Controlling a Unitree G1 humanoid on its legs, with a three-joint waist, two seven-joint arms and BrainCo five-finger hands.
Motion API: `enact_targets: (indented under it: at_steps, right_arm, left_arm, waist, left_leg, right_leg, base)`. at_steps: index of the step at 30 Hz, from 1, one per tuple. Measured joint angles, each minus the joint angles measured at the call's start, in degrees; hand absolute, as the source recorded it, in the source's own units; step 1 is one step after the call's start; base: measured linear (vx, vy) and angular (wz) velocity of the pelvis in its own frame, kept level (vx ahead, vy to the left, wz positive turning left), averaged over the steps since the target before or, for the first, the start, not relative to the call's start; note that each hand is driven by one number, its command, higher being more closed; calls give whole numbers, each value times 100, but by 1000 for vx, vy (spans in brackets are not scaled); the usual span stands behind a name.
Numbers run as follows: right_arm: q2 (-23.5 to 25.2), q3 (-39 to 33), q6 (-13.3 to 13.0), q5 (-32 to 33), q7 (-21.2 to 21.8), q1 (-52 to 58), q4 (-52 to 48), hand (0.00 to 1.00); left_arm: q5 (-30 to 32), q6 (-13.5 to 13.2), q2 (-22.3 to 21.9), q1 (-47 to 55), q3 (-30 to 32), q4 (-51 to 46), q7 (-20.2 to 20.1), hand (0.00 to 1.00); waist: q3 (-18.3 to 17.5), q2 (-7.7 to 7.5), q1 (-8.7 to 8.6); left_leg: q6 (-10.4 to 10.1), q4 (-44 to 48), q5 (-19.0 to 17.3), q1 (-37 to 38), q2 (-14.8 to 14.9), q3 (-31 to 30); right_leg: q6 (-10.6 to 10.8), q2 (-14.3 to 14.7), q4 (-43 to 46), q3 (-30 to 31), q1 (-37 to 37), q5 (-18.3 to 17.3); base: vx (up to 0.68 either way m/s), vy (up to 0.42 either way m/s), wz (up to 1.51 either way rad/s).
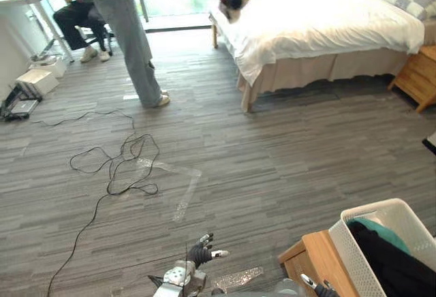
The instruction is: Tidy the bed and pick cloth on bed and put in laundry
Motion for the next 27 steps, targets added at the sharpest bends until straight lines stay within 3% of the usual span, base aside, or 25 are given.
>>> enact_targets:
  at_steps: [1,2,4,7,9,10,14,19,26,27]
  right_arm:
    - [68,8,5,39,4,44,21,0]
    - [83,-5,6,61,4,38,19,0]
    - [42,-10,-31,183,5,17,-11,0]
    - [-51,47,-17,217,0,33,9,0]
    - [-42,90,-17,217,-1,25,9,0]
    - [-109,646,-59,201,0,-37,33,0]
    - [-111,646,-59,201,0,-37,33,0]
    - [-143,677,-60,-50,-1,-120,32,0]
    - [-308,958,-56,-939,-9,-246,27,0]
    - [-342,958,-58,-1059,-37,-203,29,0]
  left_arm:
    - [31,-19,3,-21,-30,15,11,0]
    - [121,-32,-4,-39,-48,117,16,0]
    - [270,-25,-133,-53,-84,386,28,0]
    - [370,-27,-208,7,-59,500,112,0]
    - [382,-50,-193,-19,38,559,118,0]
    - [449,-60,-162,-1,90,1112,351,0]
    - [449,-60,-161,0,94,1115,351,0]
    - [449,-64,-200,114,556,1267,492,0]
    - [456,-61,-144,219,1622,1347,867,0]
    - [453,-58,-137,295,1857,1347,911,0]
  waist:
    - [-30,-177,-4]
    - [-56,-232,12]
    - [-17,-77,-43]
    - [-53,74,-34]
    - [-52,45,-23]
    - [-100,-34,8]
    - [-99,-33,10]
    - [-92,-25,18]
    - [-30,-12,118]
    - [-31,-17,142]
  left_leg:
    - [-37,-153,100,-15,-189,-231]
    - [-51,-409,247,86,-241,-336]
    - [-161,-697,469,182,-189,-358]
    - [-201,-699,494,190,-99,-358]
    - [-218,-699,507,139,-34,-355]
    - [-219,-701,512,80,-88,-346]
    - [-220,-701,512,80,-87,-343]
    - [-202,-701,486,42,-60,-300]
    - [-238,-699,362,-80,63,55]
    - [-338,-651,270,-78,137,218]
  right_leg:
    - [-195,-3,-230,196,73,-91]
    - [-191,-44,-384,225,162,-195]
    - [-197,-13,-426,74,162,-181]
    - [-143,89,-542,76,223,-147]
    - [-110,158,-704,77,246,-65]
    - [-194,177,-1176,83,417,212]
    - [-194,177,-1179,86,416,212]
    - [-185,147,-1211,-29,399,207]
    - [-254,65,-746,-393,38,11]
    - [-257,83,-837,-443,80,7]
  base:
    - [-80,-191,130]
    - [-81,-143,66]
    - [-77,-119,29]
    - [-57,-80,0]
    - [-32,-48,-6]
    - [0,0,0]
    - [0,0,0]
    - [-1,-4,2]
    - [-7,-38,-23]
    - [44,-76,-10]
